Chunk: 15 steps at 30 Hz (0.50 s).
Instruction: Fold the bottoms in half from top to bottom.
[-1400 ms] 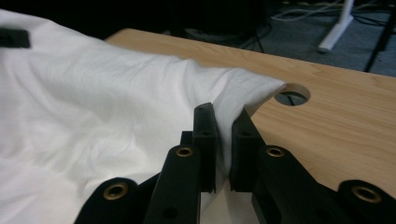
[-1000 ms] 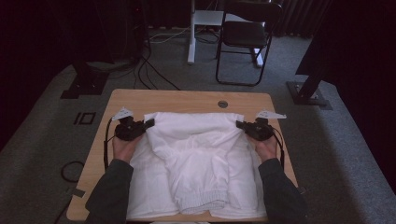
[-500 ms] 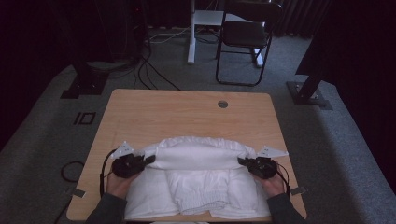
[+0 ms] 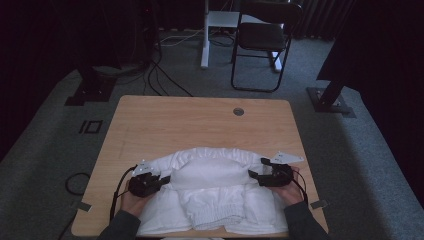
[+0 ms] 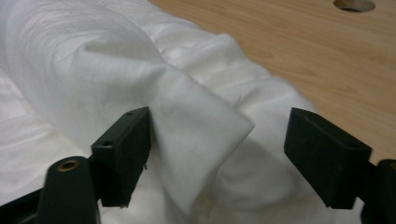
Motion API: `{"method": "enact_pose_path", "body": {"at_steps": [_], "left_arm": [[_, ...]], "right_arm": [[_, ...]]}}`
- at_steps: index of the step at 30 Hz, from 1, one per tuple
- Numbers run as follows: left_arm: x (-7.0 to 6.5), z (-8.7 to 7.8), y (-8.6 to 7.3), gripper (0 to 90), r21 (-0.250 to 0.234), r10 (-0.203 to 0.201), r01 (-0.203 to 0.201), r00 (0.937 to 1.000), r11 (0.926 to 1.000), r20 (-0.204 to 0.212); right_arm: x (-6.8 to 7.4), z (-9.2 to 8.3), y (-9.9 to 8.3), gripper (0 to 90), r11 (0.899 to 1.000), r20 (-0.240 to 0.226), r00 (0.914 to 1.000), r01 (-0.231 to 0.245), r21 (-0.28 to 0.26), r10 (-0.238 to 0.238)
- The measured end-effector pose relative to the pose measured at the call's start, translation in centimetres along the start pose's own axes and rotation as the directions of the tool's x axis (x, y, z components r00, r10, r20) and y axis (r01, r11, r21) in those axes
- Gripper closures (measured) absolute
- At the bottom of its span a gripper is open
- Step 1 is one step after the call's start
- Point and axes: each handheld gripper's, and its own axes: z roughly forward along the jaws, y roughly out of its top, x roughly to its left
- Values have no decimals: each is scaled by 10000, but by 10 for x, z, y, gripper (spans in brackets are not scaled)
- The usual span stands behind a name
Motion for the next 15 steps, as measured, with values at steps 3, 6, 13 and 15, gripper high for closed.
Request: {"method": "enact_pose_path", "body": {"at_steps": [3, 6, 13, 15], "left_arm": [[2, 2, 0, 795, 5, -71, 71, 10000, 10000, 4], [4, 5, 1, 795, 3, -216, 216, 9998, 9998, -38], [8, 14, 14, 798, 96, -269, 274, 9985, 9996, -468], [11, 19, 22, 798, 189, -134, 148, 9972, 9997, -735]], "right_arm": [[-1, 2, 4, 211, 9999, -213, 9997, 137, -97, -139], [9, 2, 3, 728, 9954, -1307, 9873, 934, 213, -898], [11, 19, -5, 880, 9944, -896, 9954, 418, 970, -331], [10, 25, -4, 881, 9933, -706, 9973, 286, 1123, -207]]}}
